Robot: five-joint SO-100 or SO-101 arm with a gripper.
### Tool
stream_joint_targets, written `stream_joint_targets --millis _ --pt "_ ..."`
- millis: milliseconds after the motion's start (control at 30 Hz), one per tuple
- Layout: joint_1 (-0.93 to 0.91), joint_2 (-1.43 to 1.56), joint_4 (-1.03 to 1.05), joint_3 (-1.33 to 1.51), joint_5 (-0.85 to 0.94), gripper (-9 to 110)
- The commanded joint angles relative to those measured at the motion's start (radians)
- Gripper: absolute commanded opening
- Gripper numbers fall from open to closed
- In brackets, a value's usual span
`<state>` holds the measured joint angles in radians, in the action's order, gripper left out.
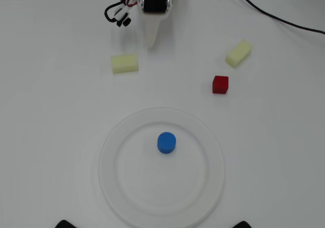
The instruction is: Grasp a blue block and put it in the dish.
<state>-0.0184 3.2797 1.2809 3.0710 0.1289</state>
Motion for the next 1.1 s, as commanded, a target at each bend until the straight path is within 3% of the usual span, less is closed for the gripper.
stream_joint_targets --millis 0,1067 --pt "-0.009 0.166 -0.006 0.117 0.003 3" --pt "-0.009 0.166 -0.006 0.117 0.003 3"
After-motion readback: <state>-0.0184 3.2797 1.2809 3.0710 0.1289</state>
